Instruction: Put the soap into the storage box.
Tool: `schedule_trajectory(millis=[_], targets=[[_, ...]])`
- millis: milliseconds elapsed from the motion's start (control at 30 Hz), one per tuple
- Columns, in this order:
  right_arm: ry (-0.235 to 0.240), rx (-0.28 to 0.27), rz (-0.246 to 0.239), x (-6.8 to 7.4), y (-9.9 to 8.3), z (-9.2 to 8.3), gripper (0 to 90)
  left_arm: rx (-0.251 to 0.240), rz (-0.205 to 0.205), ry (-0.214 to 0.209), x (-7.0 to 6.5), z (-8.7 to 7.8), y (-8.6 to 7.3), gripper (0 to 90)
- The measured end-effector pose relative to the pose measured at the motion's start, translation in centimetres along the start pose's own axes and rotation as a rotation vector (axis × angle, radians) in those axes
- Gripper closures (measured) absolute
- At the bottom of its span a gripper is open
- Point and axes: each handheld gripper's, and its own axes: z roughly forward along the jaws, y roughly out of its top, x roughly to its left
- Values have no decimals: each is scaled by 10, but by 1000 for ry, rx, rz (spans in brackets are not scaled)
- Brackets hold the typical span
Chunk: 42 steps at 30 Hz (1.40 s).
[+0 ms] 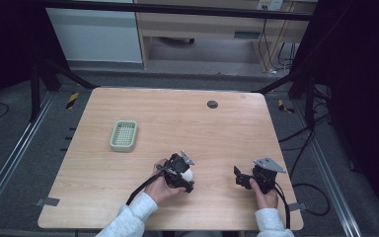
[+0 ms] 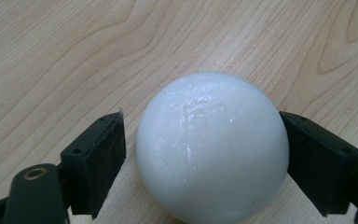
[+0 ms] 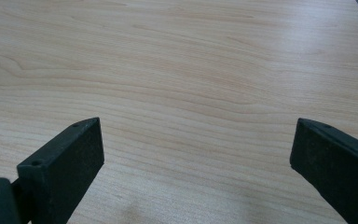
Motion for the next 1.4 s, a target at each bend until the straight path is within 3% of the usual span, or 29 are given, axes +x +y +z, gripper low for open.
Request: schedule_trajectory(millis=[433,767,933,1000,1400], targets=[[0,1,0,0,0,0,32,19,-2,-13,-1,4,0,222],[-1,1,-1,0,0,0,32,21,-1,-1,-2,4,1,242],[-2,1,-1,0,0,0,31,18,12,26,-4,3,0,243],[-2,1,-1,0,0,0,31,17,19,40,-4,2,0,243],[-1,2,-4,0,0,0,32,-27,15,36,2,-19,0,244]])
